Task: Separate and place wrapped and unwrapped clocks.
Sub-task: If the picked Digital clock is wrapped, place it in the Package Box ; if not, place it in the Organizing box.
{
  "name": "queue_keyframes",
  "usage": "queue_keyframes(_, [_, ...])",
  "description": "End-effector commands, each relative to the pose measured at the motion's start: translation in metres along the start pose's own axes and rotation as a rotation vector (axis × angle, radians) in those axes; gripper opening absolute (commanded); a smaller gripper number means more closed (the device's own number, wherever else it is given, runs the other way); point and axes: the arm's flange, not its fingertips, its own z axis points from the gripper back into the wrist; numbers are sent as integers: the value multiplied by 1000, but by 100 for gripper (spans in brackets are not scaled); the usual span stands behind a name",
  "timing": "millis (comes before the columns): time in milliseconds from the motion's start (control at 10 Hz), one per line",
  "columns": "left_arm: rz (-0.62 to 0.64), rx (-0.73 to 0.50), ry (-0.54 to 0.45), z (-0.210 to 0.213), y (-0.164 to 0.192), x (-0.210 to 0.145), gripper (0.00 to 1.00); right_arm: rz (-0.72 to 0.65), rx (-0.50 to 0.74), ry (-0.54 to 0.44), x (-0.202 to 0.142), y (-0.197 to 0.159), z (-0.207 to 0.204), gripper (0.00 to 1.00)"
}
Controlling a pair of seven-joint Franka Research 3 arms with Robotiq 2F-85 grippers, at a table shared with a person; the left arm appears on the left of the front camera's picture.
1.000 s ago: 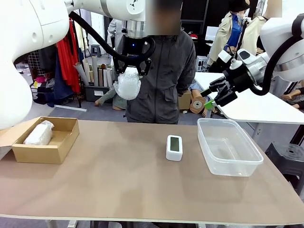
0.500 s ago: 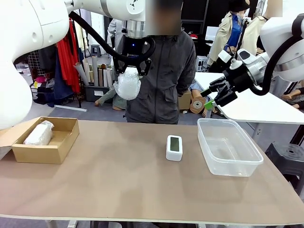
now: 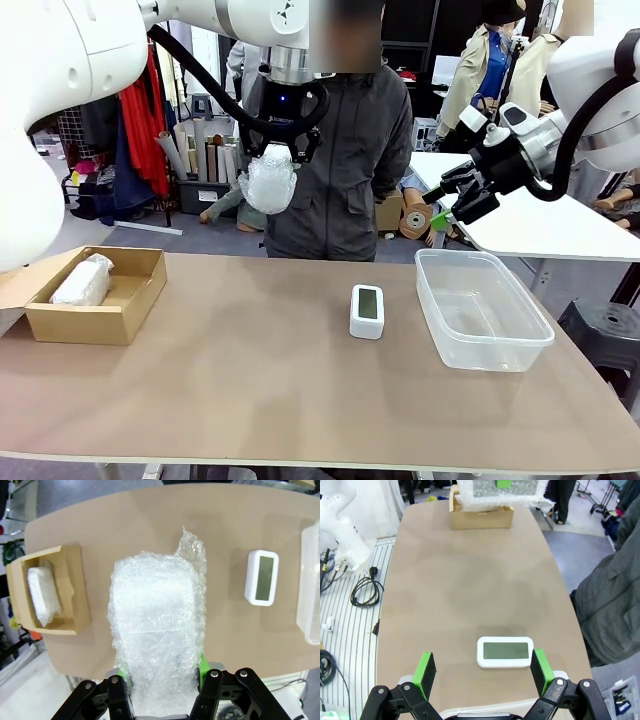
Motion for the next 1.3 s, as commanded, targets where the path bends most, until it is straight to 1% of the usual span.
queue_keyframes(0, [1,49,-28,0,17,-28,0,6,-1,-6,2,0,1,100])
queue_keyframes(200, [-28,38,-82,-5,45,-50,0,6,-1,-6,2,0,1,100])
queue_keyframes(300, [-16,50,-94,-10,58,-62,0,6,-1,-6,2,0,1,100])
queue_keyframes(400, [-6,56,-86,-15,80,-69,0,6,-1,-6,2,0,1,100])
queue_keyframes(500, [49,53,-68,-21,99,-78,0,6,-1,-6,2,0,1,100])
queue_keyframes(600, [92,71,-77,-24,122,-83,0,6,-1,-6,2,0,1,100])
queue_keyframes(700, [60,73,-78,-28,140,-86,0,6,-1,-6,2,0,1,100])
queue_keyframes(800, [71,96,-92,-31,156,-90,0,6,-1,-6,2,0,1,100])
queue_keyframes(900, [92,94,-122,-39,174,-91,0,6,-1,-6,2,0,1,100])
queue_keyframes(1000, [112,79,-110,-48,184,-91,0,6,-1,-6,2,0,1,100])
queue_keyframes(1200, [118,76,-95,-60,194,-95,0,6,-1,-6,2,0,1,100])
